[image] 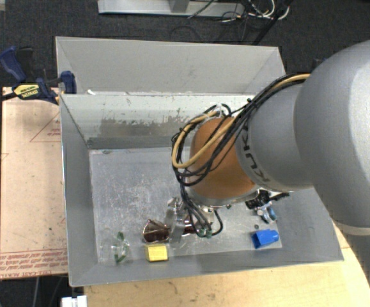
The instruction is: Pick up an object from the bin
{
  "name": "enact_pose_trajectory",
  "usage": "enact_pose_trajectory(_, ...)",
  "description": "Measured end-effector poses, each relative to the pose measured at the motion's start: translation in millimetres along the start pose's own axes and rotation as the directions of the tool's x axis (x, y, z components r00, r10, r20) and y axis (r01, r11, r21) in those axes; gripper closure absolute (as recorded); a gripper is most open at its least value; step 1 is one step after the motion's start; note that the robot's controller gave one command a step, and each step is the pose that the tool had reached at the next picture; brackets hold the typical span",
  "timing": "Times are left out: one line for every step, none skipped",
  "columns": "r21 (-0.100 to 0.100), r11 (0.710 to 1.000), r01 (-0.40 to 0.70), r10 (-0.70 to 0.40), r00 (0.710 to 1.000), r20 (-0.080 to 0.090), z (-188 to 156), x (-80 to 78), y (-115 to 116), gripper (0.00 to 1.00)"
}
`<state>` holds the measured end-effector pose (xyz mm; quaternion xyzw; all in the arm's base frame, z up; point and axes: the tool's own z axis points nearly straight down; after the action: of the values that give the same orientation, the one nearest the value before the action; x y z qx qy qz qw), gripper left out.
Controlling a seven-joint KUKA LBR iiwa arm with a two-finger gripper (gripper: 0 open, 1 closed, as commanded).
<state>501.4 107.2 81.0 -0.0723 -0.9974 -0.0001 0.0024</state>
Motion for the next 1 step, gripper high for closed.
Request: enact_pose_trajectory(-0.001, 1.000, 0.000, 0.000, 1.000, 0.003, -13.5, -0.5, 0.1, 1.00)
